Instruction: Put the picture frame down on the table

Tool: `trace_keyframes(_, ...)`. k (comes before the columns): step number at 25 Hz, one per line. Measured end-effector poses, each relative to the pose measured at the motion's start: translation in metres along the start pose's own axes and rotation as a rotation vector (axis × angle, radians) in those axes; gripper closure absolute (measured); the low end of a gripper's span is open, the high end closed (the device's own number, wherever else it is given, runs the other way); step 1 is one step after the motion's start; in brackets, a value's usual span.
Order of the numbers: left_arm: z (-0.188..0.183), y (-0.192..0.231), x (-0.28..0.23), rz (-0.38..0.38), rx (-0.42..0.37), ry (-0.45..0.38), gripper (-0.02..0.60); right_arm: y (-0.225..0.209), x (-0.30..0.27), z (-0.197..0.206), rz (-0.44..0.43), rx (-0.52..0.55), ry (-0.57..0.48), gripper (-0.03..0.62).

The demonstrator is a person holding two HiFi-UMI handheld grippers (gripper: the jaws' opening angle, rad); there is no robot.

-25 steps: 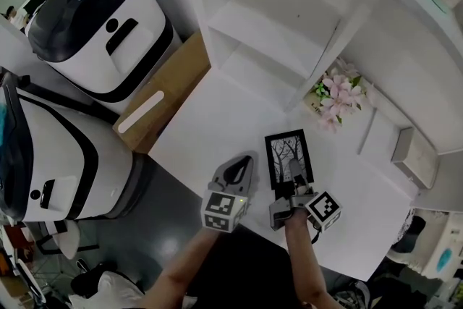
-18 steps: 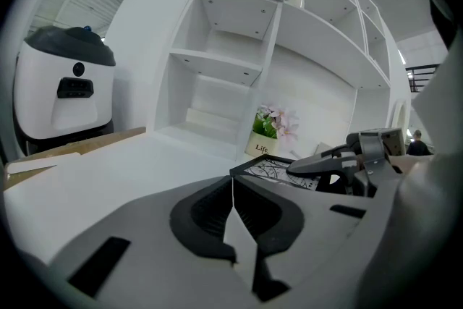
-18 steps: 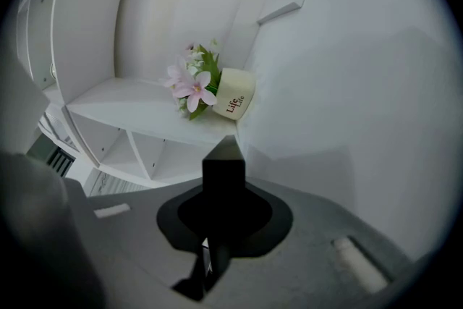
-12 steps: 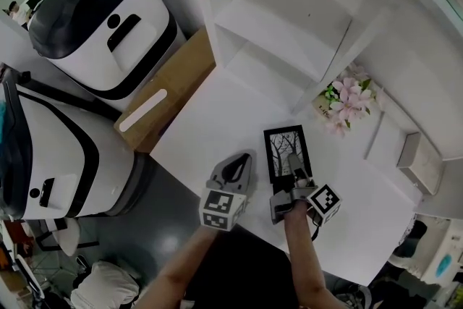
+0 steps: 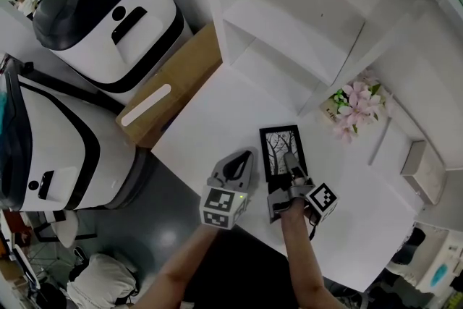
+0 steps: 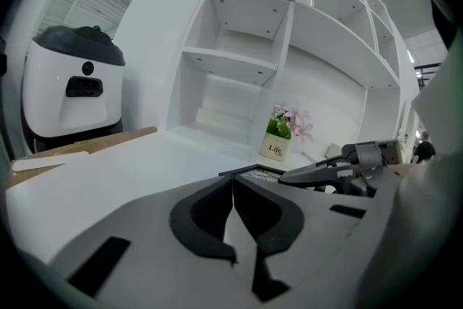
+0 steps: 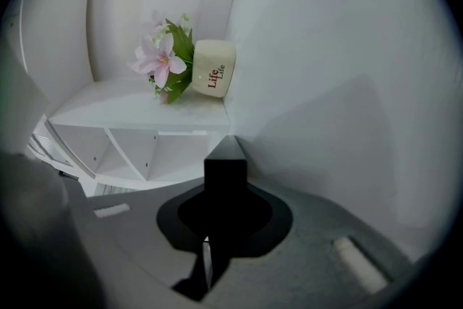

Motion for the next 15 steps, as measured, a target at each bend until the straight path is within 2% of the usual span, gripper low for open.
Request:
trace_keyframes(9,0.0008,-0.0054,0.0027,-0.012,0.015,-0.007,0.568,-0.0038,-0.0053,-0.0042,0.023,-0.048,-0.014,0.576)
trace_keyframes(15,0.0074,-0.0094,0.0092,-0.021,0.025,-0.001,0.568,-0.0014,-0.0096,0.0000,0.131,-0.044,-0.019,0.556)
Point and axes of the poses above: the fingertips, and each gripper's own axes: x backward along the fingers, y to its left, z out of its underside, the point moved 2 cm from there along x, backward along the fingers, and after that the axes turned 13 degrees about -x, right-handed, at the moved point
